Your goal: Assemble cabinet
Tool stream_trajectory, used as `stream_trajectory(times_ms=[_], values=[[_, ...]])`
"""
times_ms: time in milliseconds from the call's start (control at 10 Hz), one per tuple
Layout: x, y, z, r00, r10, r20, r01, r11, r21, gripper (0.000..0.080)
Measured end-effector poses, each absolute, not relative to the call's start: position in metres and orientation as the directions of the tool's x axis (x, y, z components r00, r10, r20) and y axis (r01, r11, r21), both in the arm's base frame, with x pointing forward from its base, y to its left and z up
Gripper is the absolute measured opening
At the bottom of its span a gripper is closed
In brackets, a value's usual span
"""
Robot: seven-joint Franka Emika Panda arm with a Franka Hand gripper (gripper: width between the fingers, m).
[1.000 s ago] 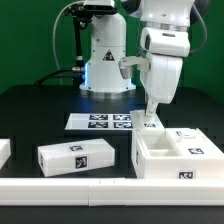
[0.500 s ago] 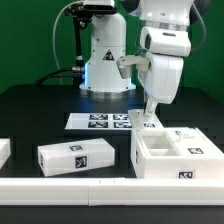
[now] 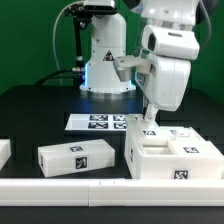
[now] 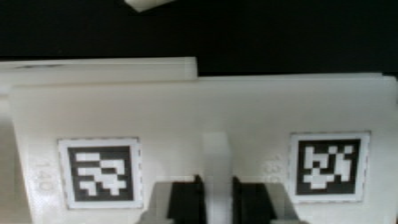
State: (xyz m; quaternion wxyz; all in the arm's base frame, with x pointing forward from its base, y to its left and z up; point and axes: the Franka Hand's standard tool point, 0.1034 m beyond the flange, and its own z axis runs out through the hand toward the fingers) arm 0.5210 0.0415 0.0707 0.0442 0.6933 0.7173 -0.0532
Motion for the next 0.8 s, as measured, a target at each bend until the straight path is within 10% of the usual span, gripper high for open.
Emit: stream_trajectory(times_ms=[800], values=[[0.570,0.054,0.066,0.013,0.986,-0.165,0.999,-0.018,-0.027,0.0062]])
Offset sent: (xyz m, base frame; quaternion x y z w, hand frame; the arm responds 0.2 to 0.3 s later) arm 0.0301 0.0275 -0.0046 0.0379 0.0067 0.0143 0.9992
